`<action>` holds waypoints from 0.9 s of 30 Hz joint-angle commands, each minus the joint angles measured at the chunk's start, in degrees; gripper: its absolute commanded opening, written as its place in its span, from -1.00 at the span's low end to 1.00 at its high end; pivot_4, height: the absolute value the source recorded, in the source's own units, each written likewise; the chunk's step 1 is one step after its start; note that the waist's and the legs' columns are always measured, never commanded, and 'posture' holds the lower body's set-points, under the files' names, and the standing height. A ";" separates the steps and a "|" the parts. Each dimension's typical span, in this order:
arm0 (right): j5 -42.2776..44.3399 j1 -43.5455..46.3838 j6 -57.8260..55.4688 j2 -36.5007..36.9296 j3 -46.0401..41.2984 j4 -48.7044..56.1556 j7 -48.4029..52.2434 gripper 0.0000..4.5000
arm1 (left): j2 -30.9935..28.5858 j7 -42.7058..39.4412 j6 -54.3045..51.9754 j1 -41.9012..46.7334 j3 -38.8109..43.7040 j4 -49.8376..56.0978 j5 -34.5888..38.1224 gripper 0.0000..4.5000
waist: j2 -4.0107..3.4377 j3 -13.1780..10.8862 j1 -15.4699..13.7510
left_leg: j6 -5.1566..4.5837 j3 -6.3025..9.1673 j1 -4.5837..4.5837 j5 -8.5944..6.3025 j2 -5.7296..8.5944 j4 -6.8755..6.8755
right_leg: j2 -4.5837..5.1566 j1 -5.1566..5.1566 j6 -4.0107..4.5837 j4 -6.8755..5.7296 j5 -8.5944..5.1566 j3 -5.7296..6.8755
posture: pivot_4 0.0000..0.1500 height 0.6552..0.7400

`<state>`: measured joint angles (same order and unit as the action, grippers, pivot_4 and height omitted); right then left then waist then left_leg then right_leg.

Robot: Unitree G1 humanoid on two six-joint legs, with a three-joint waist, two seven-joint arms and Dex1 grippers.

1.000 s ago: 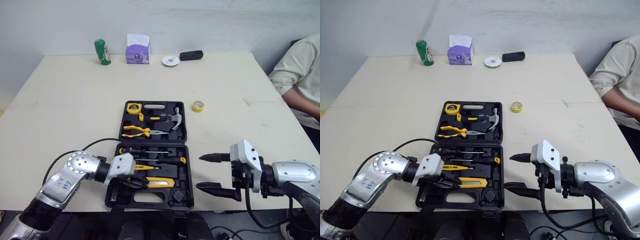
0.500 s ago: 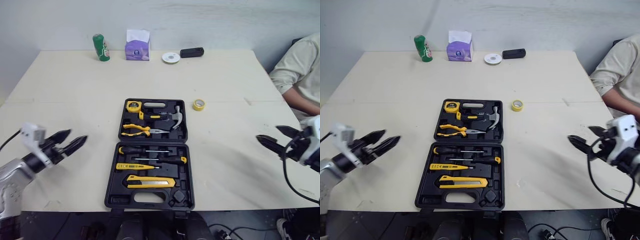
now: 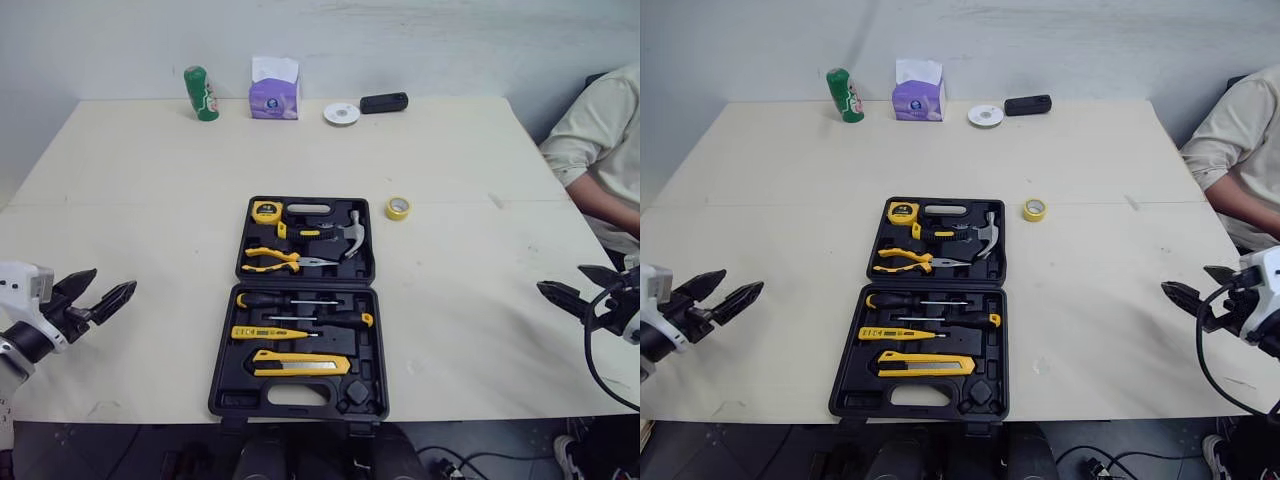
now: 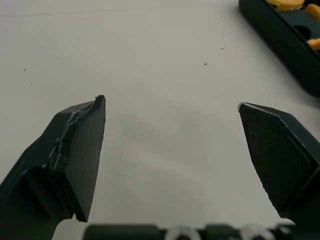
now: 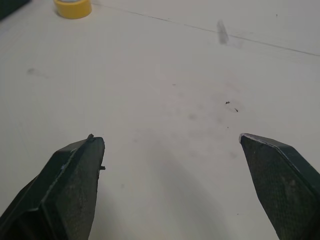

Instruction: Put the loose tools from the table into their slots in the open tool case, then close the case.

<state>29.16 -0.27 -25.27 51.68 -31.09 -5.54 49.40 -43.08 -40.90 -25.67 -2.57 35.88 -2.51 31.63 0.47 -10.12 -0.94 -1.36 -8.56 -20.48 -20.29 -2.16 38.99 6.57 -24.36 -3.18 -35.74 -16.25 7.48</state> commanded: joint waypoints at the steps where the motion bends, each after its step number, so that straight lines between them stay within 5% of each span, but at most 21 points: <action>1: -0.73 5.77 1.34 4.80 2.37 -0.02 4.22 1.00 | -3.91 -4.31 -2.58 2.74 -2.21 5.62 2.85 0.99 | -0.02 -0.01 0.20 | 0.00 0.00 0.00 0.00 0.00 0.00 | 0.00 -0.01 0.00 -0.02 0.00 0.00 | 1.00 0.80; 10: -11.61 35.26 4.72 7.11 26.95 -12.03 18.70 1.00 | -8.97 -13.12 -8.04 17.48 -15.79 15.04 6.83 0.99 | -0.18 -0.17 2.13 | -0.17 -0.13 -0.08 0.30 0.01 0.00 | -0.03 -0.18 0.02 -0.16 -0.01 -0.05 | 1.00 0.80; 19: -28.53 64.56 17.28 -5.34 45.36 -37.79 26.37 1.00 | -6.34 -14.40 -6.83 31.54 -25.27 18.72 4.90 0.99 | -0.18 -0.23 3.08 | -0.21 -0.24 -0.44 0.57 0.02 0.10 | -0.15 -0.50 0.04 -0.22 -0.02 -0.06 | 1.00 0.80; 27: -38.73 76.85 28.78 -18.43 50.28 -57.33 18.31 1.00 | -3.18 -12.67 -6.43 32.63 -26.77 18.46 4.16 0.99 | -0.17 -0.24 2.94 | -0.24 -0.24 -0.85 0.77 0.06 0.17 | -0.13 -0.97 0.04 -0.76 -0.01 -0.12 | 1.00 0.80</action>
<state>-7.94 74.25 1.20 33.64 19.09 -61.21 69.85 -46.15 -54.14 -33.06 29.44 8.35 15.00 36.01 0.31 -10.36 2.00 -1.60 -8.80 -21.33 -19.51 -2.09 39.17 6.45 -25.33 -3.14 -36.51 -16.26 7.35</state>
